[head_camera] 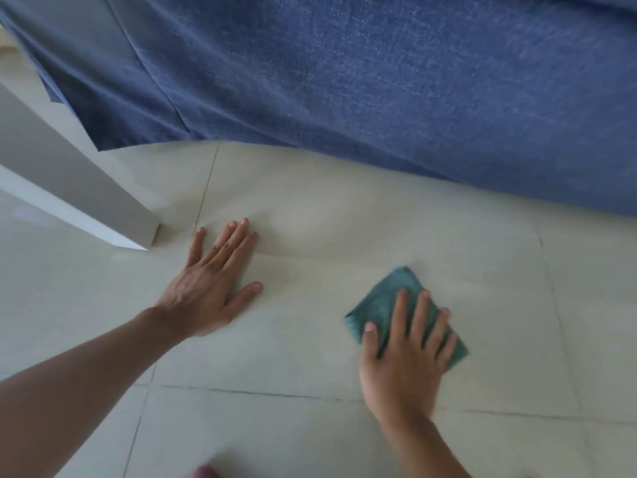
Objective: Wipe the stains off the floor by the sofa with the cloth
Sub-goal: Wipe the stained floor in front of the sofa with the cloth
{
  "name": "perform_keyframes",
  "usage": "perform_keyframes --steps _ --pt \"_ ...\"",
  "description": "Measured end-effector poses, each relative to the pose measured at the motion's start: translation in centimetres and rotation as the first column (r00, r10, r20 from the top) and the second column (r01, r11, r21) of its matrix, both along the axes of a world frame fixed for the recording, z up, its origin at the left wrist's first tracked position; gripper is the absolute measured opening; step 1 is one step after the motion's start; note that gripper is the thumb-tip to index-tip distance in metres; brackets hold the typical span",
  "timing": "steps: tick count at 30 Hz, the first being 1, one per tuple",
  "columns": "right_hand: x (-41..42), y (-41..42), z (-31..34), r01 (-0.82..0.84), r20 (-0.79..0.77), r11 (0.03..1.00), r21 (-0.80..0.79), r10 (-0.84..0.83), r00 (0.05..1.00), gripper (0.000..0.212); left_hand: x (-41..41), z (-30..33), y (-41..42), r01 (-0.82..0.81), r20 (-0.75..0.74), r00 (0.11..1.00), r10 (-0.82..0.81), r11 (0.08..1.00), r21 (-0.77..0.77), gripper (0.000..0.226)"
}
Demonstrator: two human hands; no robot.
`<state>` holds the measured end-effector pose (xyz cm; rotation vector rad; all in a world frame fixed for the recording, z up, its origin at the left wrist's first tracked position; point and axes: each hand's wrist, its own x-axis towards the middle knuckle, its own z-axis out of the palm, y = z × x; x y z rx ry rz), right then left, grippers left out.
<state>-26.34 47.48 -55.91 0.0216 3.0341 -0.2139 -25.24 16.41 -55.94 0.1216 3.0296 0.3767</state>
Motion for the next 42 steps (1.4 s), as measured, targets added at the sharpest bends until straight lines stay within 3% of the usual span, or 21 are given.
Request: perform_keyframes --steps 4,10,13,17,21,24,26,28,31,34,37,42 --pt "5.2 -6.8 0.1 -0.355 -0.005 0.927 -0.122 0.357 0.934 0.078 0.0 -0.1 0.1 -0.010 -0.011 1.000 0.010 1.000 -0.010 0.081" --pt "11.9 -3.8 0.0 -0.601 -0.044 0.788 -0.133 0.601 0.798 0.092 0.0 0.0 0.1 -0.016 -0.009 1.000 0.016 1.000 -0.007 0.080" --pt "10.4 0.3 0.1 -0.504 -0.041 0.857 -0.107 0.503 0.863 0.091 0.0 0.0 0.2 -0.015 -0.027 1.000 0.015 1.000 0.000 0.080" --pt "4.6 1.1 0.0 -0.172 0.021 0.985 -0.013 0.172 0.985 0.080 -0.1 0.0 0.2 -0.013 -0.042 0.999 0.013 1.000 0.012 0.079" --pt "-1.4 -2.9 0.0 0.012 0.042 1.000 -0.027 -0.011 0.999 0.078 0.0 0.1 0.2 -0.007 -0.041 0.999 0.008 1.000 0.014 0.079" --pt "-0.6 -4.6 -0.2 -0.052 0.028 0.997 -0.050 0.054 0.998 0.077 0.0 0.1 0.2 -0.002 -0.034 0.999 0.003 1.000 0.004 0.079" --pt "2.0 -2.3 -0.4 -0.206 0.019 0.977 -0.050 0.207 0.978 0.076 0.0 0.1 0.1 -0.011 -0.032 0.999 0.011 1.000 -0.002 0.080" --pt "4.1 2.3 -0.5 -0.196 0.029 0.981 -0.009 0.196 0.980 0.077 0.0 0.1 0.3 -0.009 -0.027 1.000 0.009 1.000 -0.001 0.080" --pt "2.4 7.8 0.0 0.225 0.040 0.973 0.060 -0.227 0.973 0.083 -0.1 0.2 0.3 -0.011 -0.031 0.999 0.011 1.000 0.004 0.081" --pt "-3.5 8.4 0.3 0.561 0.122 0.828 0.025 -0.559 0.820 0.084 0.0 0.1 0.4 -0.008 -0.030 1.000 0.008 1.000 -0.002 0.081" --pt "-8.0 3.7 0.1 0.521 0.137 0.854 -0.008 -0.515 0.846 0.080 -0.1 0.0 0.3 0.006 -0.014 1.000 -0.006 1.000 -0.021 0.081" --pt "-8.0 -6.6 0.0 0.045 0.081 0.997 -0.063 -0.040 0.996 0.078 -0.2 0.1 0.4 0.008 -0.001 1.000 -0.008 1.000 -0.029 0.081"
